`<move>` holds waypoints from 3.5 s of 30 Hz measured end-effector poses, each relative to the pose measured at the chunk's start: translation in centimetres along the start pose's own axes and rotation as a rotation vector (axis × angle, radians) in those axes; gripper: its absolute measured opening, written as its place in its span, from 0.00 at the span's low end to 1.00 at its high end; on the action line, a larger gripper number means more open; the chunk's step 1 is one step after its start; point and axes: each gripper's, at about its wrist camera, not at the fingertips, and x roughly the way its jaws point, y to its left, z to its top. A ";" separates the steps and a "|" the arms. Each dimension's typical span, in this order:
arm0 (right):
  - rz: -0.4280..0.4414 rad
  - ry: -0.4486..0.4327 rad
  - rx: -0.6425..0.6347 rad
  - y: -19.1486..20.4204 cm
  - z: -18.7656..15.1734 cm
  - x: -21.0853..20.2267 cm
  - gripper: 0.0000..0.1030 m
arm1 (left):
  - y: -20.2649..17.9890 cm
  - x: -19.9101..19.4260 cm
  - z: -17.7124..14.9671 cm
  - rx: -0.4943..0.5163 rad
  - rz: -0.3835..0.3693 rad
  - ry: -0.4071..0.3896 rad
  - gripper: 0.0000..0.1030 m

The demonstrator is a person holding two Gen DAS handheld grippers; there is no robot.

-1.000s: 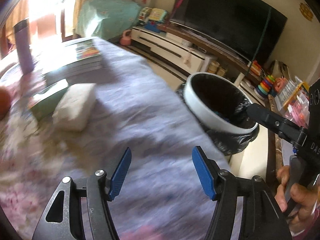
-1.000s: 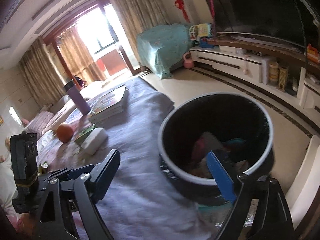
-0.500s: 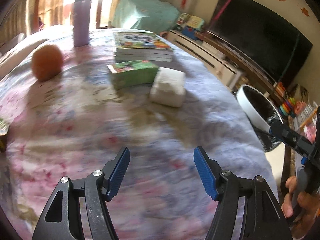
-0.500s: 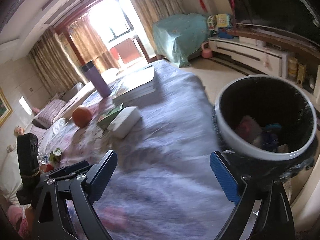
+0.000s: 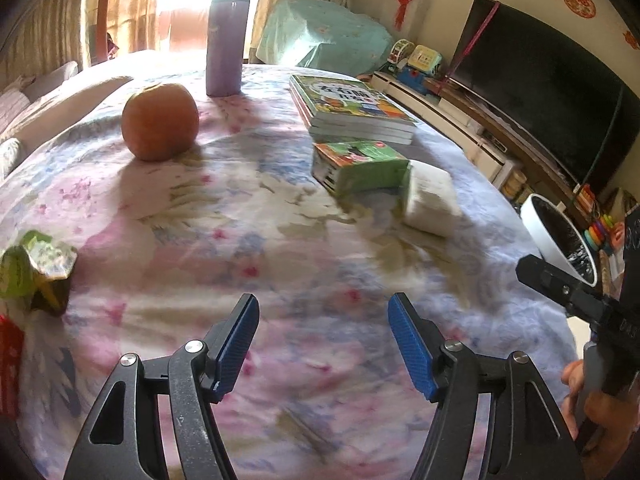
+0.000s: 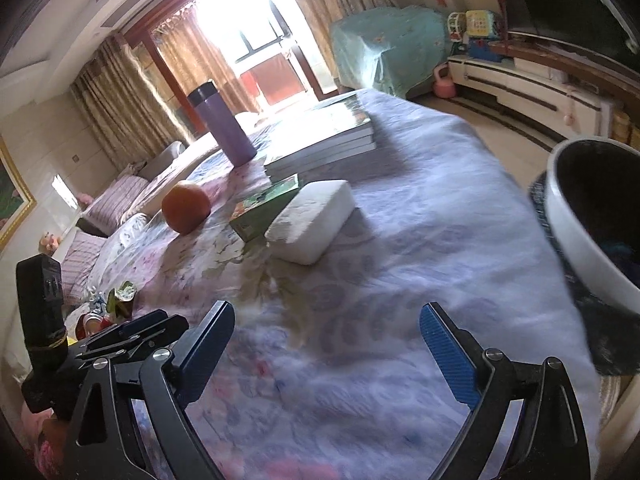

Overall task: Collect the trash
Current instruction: 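Move both open grippers back over the table toward the milk carton and sponge, then grasp the white sponge block with the right gripper while the left grasps the green milk carton, then carry the white sponge with the right gripper over the bin while the left carries the milk carton there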

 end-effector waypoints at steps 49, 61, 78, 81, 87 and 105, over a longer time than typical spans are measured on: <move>-0.013 0.030 -0.040 -2.4 1.4 0.4 0.55 | -5.4 10.3 5.5 0.190 -0.010 0.085 0.52; -0.035 0.111 -0.157 -3.0 0.3 -0.3 0.73 | -6.7 4.6 -0.9 0.071 0.003 0.069 0.67; -0.111 0.033 0.008 -2.8 -0.4 0.6 0.67 | -7.2 6.3 0.1 0.189 0.011 0.068 0.56; -0.112 0.031 0.021 -3.3 -0.6 0.4 0.52 | -7.5 6.2 0.2 0.177 -0.002 0.066 0.51; -0.075 0.012 0.017 -3.6 -1.2 -1.4 0.50 | -8.6 5.2 -0.2 0.163 -0.023 0.059 0.51; -0.047 -0.078 0.053 -5.5 -2.1 -7.5 0.50 | -14.2 1.5 -1.2 0.248 -0.076 0.010 0.50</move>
